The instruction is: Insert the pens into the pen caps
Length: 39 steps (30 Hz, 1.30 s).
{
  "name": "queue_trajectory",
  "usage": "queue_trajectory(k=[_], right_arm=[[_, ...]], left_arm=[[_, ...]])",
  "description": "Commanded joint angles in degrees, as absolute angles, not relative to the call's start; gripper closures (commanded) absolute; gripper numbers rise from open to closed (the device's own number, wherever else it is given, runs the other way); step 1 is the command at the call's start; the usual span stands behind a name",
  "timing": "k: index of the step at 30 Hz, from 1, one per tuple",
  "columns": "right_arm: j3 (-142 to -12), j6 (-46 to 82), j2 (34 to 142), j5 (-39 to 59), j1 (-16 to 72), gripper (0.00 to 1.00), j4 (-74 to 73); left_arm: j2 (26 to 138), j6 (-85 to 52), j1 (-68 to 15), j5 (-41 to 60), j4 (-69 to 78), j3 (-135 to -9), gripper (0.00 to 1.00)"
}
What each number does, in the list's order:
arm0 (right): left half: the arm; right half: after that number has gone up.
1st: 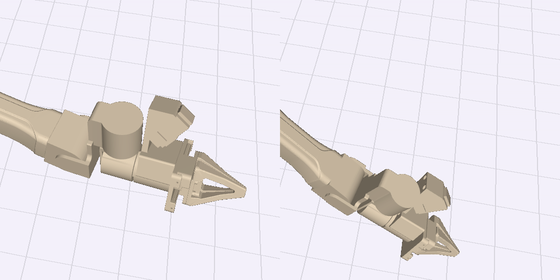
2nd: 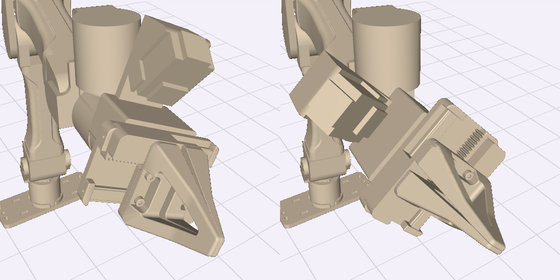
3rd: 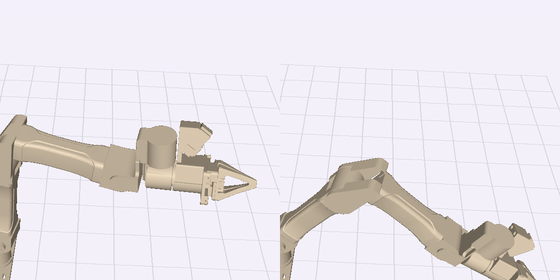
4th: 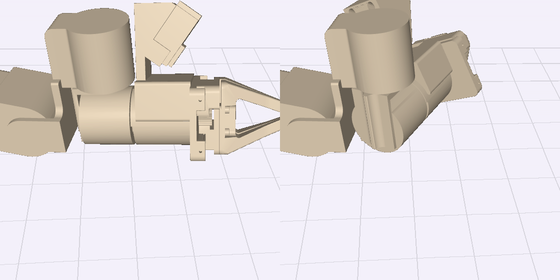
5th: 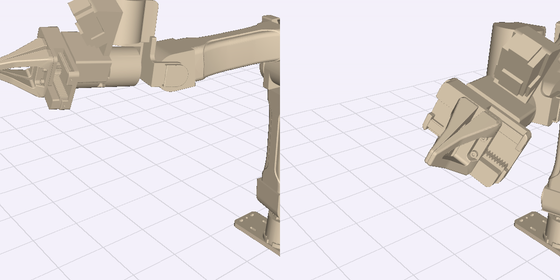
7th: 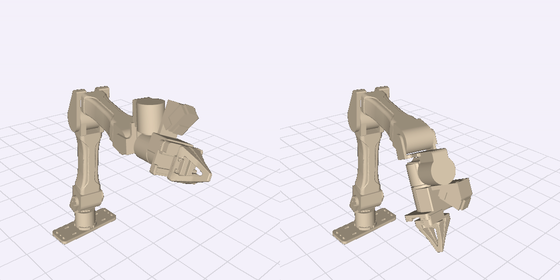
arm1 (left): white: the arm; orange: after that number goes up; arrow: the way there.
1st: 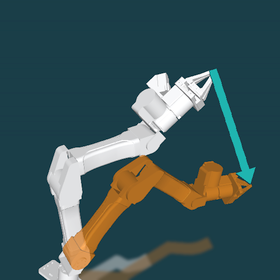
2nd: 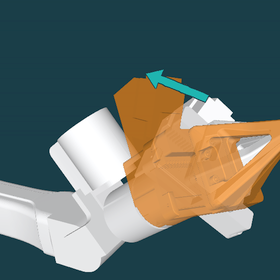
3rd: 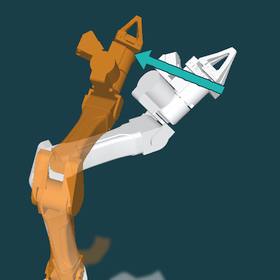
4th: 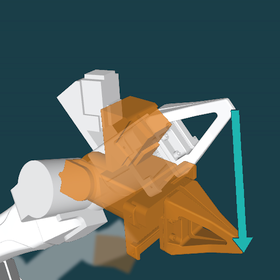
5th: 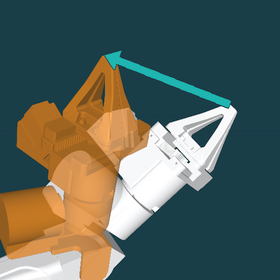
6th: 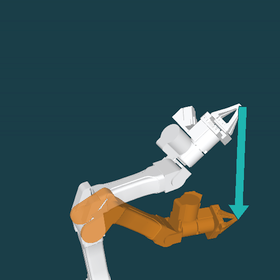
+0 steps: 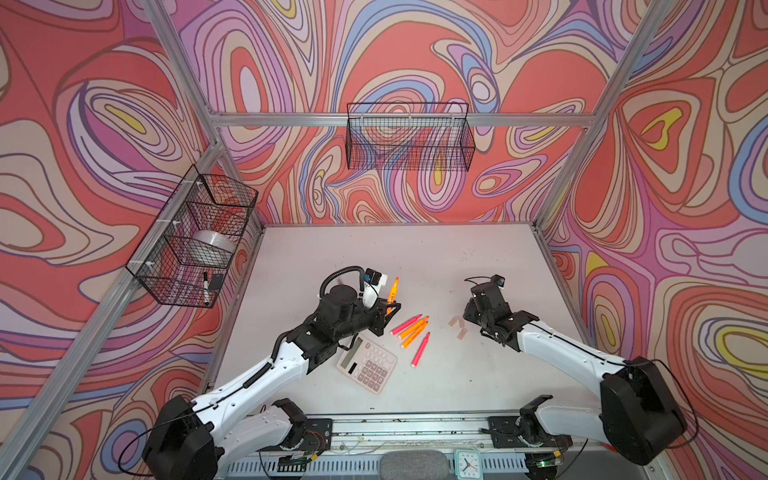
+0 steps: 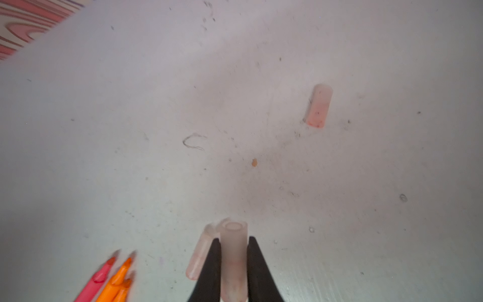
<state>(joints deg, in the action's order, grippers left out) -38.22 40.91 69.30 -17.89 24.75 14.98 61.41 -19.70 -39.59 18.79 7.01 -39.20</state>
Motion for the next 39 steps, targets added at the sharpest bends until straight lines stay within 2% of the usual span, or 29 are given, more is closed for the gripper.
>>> queue_trajectory(k=[1,12,18,28,39], right_arm=[[-37.19,39.36,63.79,-15.98,24.37,1.00,12.35],[-29.63,39.47,51.24,-2.05,24.42,1.00,-13.37],[-25.29,41.37,49.20,-0.65,24.41,1.00,-24.89],[-21.90,43.42,47.90,2.99,24.44,1.00,-31.80],[-23.22,44.79,54.23,6.53,26.10,1.00,-34.72]], left_arm=[[63.39,-20.87,-42.28,20.18,11.83,-38.27,1.00],[77.75,-24.50,-48.81,20.43,22.03,-42.11,1.00],[82.65,-27.10,-49.83,20.87,25.59,-43.78,1.00],[87.63,-30.61,-50.67,20.75,23.90,-49.41,1.00],[89.39,-32.36,-51.22,20.47,27.26,-50.27,1.00]])
